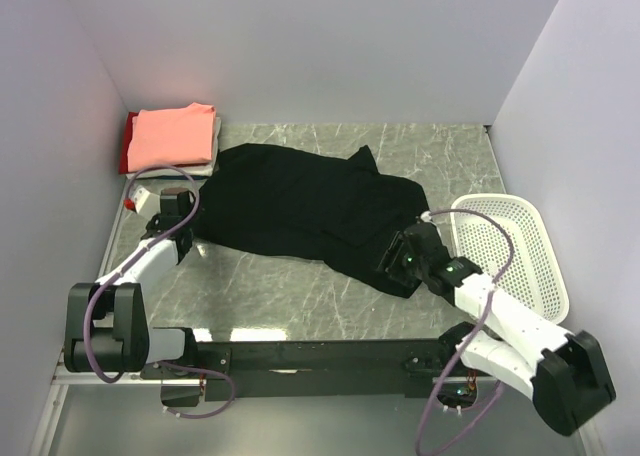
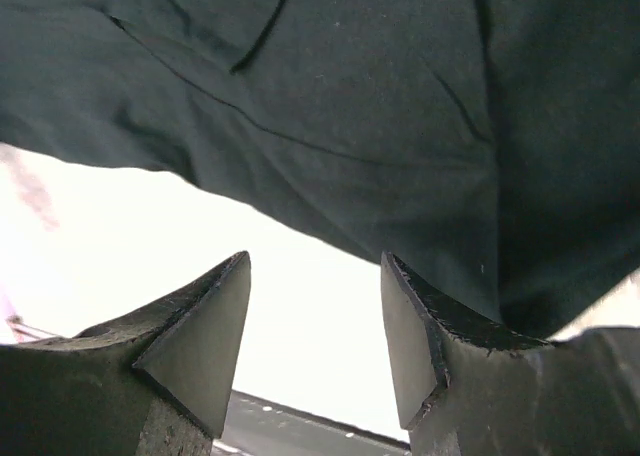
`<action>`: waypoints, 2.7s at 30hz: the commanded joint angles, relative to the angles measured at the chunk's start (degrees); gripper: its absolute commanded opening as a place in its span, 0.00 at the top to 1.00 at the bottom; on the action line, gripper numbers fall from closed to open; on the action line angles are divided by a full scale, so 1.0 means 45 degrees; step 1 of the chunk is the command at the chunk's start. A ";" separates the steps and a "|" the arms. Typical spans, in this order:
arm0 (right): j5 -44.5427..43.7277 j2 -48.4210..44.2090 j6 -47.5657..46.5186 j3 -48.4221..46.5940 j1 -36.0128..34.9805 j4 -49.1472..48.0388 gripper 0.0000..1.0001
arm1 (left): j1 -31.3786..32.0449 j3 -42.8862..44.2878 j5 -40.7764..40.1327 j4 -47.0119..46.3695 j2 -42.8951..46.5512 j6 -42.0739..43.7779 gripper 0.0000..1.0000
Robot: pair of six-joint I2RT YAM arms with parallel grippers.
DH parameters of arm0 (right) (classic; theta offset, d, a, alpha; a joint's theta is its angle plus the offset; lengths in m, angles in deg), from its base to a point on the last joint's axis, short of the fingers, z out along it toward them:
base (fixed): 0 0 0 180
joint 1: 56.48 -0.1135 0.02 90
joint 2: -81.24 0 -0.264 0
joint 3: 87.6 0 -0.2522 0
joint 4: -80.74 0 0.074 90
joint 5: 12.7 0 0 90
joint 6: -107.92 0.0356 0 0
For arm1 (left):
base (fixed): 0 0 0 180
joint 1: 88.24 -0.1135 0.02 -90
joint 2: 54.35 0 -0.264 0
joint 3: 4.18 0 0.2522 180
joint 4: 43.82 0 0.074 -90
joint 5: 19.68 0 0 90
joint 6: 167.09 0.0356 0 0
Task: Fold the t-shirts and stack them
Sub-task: Fold the tshirt
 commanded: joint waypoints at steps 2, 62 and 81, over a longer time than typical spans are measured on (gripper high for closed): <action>-0.0781 -0.1727 0.1154 0.0165 0.0028 0.1108 0.38 | -0.0021 0.0133 0.0380 -0.0756 0.0472 0.0027 0.39; -0.2037 -0.3899 -0.1203 -0.2960 0.2255 0.5553 0.50 | -0.0002 -0.0845 0.0537 -0.0387 0.1487 0.0085 0.39; -0.2693 0.5787 -0.2574 -0.6415 -0.5321 -0.1115 0.48 | 0.0291 -0.3071 0.1632 0.0315 0.4534 -0.0558 0.39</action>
